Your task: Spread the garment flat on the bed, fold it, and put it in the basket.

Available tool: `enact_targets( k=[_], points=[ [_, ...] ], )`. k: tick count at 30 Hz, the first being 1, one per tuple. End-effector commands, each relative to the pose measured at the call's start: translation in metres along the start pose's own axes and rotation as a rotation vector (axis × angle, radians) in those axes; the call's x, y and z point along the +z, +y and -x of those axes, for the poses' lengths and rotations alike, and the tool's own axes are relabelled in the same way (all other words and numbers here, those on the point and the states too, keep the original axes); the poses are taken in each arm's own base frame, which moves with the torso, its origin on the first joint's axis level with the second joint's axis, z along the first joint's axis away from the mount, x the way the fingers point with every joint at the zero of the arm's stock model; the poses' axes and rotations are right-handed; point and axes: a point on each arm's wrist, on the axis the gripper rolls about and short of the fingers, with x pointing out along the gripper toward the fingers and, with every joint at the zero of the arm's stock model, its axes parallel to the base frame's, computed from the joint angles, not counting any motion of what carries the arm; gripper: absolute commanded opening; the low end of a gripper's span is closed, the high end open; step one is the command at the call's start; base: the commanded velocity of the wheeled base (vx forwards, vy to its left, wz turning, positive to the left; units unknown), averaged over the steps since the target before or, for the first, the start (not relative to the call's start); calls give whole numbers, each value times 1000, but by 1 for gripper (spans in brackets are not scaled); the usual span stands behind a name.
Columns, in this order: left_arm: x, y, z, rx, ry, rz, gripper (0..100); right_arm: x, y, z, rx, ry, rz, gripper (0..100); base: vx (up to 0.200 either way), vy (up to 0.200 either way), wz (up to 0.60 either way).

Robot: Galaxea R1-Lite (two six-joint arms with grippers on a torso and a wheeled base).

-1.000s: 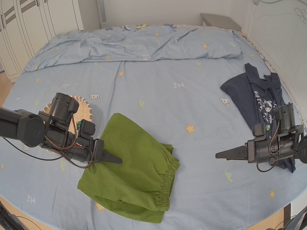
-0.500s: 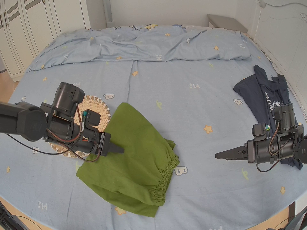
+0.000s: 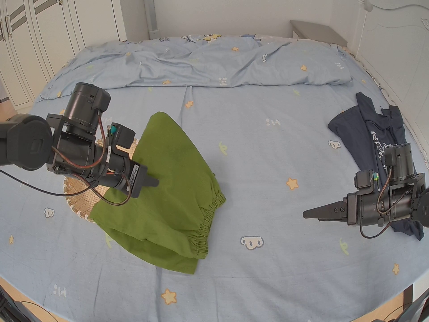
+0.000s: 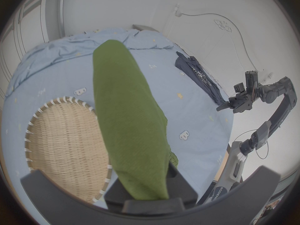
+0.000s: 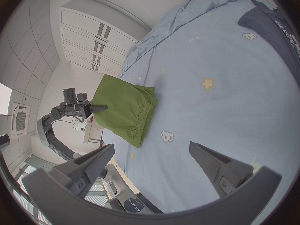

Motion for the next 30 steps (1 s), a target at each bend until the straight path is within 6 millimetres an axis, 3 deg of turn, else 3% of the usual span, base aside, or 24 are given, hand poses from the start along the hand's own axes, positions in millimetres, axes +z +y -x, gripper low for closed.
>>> enact_targets(
  k=[1,6,18,23,30],
  points=[
    [1,-7,32,58,-101,-31,0,0,-1,0,-2,-1,1,100,0,0,0],
    [1,-5,44,92,-180,-41,0,0,-1,0,0,-1,1,100,0,0,0],
    [12,28,71,249,-448,4,0,0,0,1,-1,-4,3,100,0,0,0],
    [15,64,89,367,-567,63,0,-1,0,1,1,-1,2,100,0,0,0],
    [11,79,75,377,-526,106,0,-1,0,1,-1,-1,2,100,0,0,0]
  ],
)
